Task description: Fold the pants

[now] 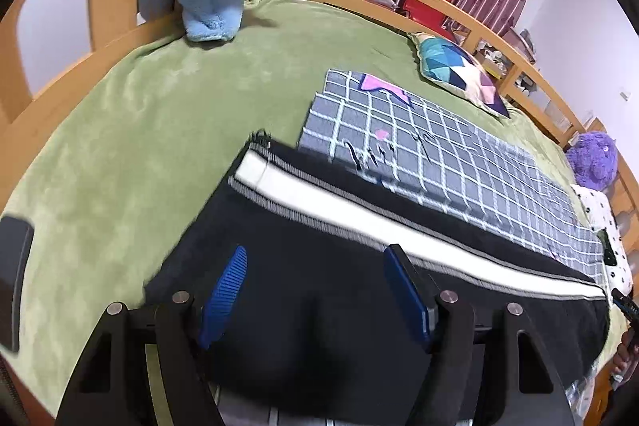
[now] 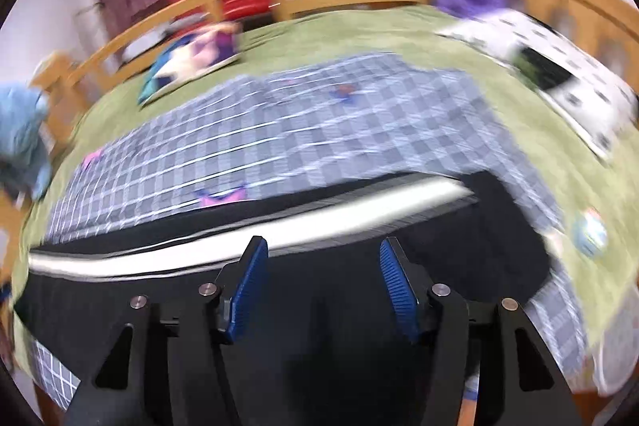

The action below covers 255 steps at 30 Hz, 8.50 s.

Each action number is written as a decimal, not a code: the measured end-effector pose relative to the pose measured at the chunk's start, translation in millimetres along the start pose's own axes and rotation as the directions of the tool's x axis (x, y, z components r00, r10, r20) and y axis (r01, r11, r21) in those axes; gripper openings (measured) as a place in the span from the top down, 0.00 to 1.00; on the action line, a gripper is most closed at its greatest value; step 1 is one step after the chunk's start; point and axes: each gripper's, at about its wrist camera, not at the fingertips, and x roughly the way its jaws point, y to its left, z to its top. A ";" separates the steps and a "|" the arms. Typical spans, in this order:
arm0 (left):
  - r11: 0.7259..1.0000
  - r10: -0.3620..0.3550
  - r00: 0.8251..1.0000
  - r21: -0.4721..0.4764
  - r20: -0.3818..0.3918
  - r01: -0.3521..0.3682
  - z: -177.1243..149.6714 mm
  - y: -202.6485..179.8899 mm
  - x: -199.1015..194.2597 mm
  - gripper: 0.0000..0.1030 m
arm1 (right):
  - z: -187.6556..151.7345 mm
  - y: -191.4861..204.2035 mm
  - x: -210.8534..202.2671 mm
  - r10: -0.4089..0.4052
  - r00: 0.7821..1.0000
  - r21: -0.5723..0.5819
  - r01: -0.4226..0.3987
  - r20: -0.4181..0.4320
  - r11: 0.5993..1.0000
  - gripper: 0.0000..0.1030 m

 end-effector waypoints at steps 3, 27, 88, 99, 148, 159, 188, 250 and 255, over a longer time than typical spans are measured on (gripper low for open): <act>1.000 0.003 1.000 -0.001 -0.006 -0.003 15.4 -0.2 18.8 0.42 | 7.9 55.0 33.9 0.066 0.997 -0.120 -0.069 -0.025 0.990 0.44; 0.998 0.012 0.996 0.062 -0.093 -0.006 51.9 9.0 104.1 0.98 | -2.4 175.5 126.1 0.081 0.973 -0.581 -0.194 -0.215 0.790 0.97; 0.992 0.097 0.993 0.092 -0.061 -0.091 44.5 -30.3 124.6 0.42 | 6.0 113.4 168.2 -0.042 0.992 -0.265 0.009 -0.117 0.964 0.64; 1.000 0.016 1.000 0.019 -0.010 -0.016 -7.3 8.4 7.4 0.42 | -4.3 141.5 57.9 -0.043 0.999 -0.253 0.044 0.009 0.967 0.43; 0.962 0.135 0.967 0.204 0.218 -0.180 -5.0 -91.7 -58.9 0.78 | -75.3 136.0 16.6 0.090 0.995 -0.006 -0.090 -0.054 0.996 0.46; 0.826 -0.206 0.979 0.537 0.004 0.172 -113.1 -340.5 -49.9 0.78 | -93.5 74.6 -51.2 -0.043 0.997 0.088 0.038 0.060 0.995 0.46; 0.974 -0.223 0.961 0.007 -0.166 0.228 -134.9 -117.9 -28.5 0.32 | -124.4 194.5 54.9 0.150 0.949 -0.238 -0.219 -0.277 0.946 0.79; 0.958 -0.235 0.946 0.113 -0.225 0.265 -120.0 -128.6 -19.7 0.32 | -79.5 142.1 78.1 0.134 0.952 -0.188 -0.190 -0.275 0.964 0.81; 0.951 -0.233 0.947 0.151 -0.221 0.269 -122.3 -142.3 -20.8 0.32 | -80.4 138.1 52.4 0.110 0.966 -0.197 -0.158 -0.234 0.968 0.75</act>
